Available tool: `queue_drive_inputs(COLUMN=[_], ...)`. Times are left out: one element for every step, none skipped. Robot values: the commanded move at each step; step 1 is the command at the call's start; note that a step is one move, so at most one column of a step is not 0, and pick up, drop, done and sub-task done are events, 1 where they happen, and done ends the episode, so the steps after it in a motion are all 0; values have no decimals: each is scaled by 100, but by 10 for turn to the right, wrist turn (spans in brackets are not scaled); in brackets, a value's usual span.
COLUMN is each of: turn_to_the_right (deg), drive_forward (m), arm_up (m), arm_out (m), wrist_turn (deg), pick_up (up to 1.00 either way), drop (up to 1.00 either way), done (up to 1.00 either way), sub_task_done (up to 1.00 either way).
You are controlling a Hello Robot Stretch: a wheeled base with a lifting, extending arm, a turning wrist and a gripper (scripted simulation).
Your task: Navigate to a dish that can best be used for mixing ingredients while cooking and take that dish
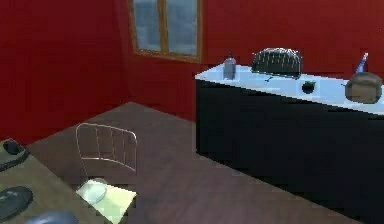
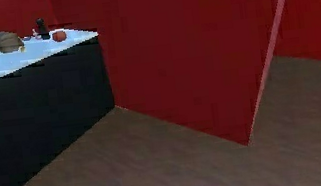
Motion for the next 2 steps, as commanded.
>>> queue_drive_inputs(turn_to_the_right=[-450, -450], drive_forward=[0, 0], arm_up=[0, 0], arm_out=[0, 0], wrist_turn=[0, 0], pick_up=[0, 0], drop=[0, 0], done=[0, 0], sub_task_done=[0, 0])
